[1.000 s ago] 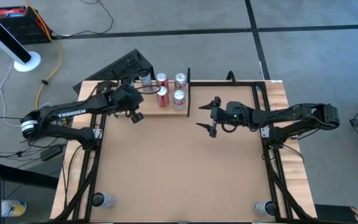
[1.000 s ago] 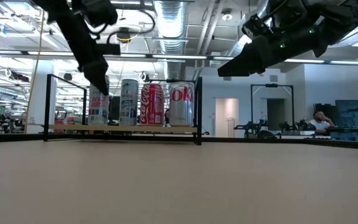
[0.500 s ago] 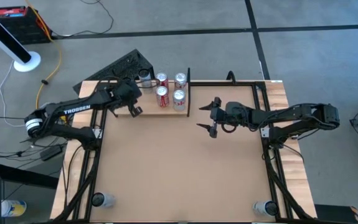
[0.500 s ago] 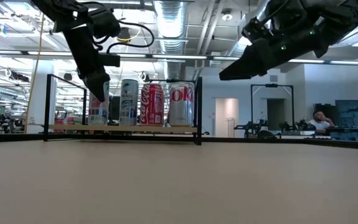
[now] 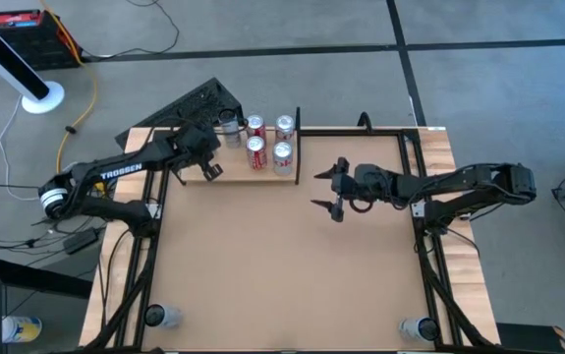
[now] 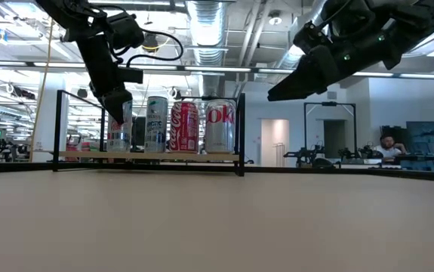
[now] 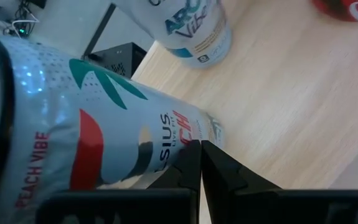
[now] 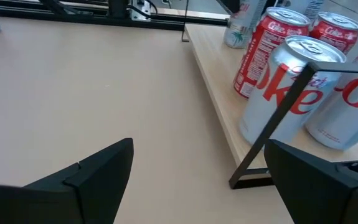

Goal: Place canned beverage on shelf
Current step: Put the top white and pink soda can on the shelf

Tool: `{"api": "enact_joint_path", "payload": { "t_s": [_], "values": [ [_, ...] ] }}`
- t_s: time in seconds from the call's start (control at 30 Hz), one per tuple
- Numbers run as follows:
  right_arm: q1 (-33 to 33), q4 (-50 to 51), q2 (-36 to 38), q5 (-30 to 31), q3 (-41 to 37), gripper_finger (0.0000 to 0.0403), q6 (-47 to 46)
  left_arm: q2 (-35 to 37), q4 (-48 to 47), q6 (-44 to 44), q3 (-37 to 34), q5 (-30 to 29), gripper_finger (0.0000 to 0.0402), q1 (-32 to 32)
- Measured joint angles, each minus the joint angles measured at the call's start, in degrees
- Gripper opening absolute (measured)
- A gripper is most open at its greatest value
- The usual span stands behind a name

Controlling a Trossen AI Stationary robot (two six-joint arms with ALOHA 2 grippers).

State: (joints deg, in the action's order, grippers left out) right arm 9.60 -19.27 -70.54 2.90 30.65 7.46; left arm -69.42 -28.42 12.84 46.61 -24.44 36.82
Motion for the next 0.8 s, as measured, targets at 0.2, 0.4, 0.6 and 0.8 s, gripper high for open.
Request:
{"api": "enact_joint_path", "payload": {
  "t_s": [0.2,0.4,0.6,0.8],
  "values": [
    [-0.9,0.0,0.0,0.0,0.0,0.0384,0.0,-1.1,-0.1,0.0,0.0,0.1,0.0,1.1],
    [-1.0,0.4,0.0,0.0,0.0,0.0384,-0.1,-3.5,0.4,0.2,0.0,-0.3,0.0,1.1],
    [-1.0,0.6,0.0,0.0,0.0,0.0384,-0.1,-4.8,2.4,1.8,0.1,-1.1,0.0,1.4],
    [-1.0,0.8,0.0,0.0,0.0,0.0384,-0.1,-4.8,2.0,1.9,0.1,-1.8,0.0,2.4]
  ]
}}
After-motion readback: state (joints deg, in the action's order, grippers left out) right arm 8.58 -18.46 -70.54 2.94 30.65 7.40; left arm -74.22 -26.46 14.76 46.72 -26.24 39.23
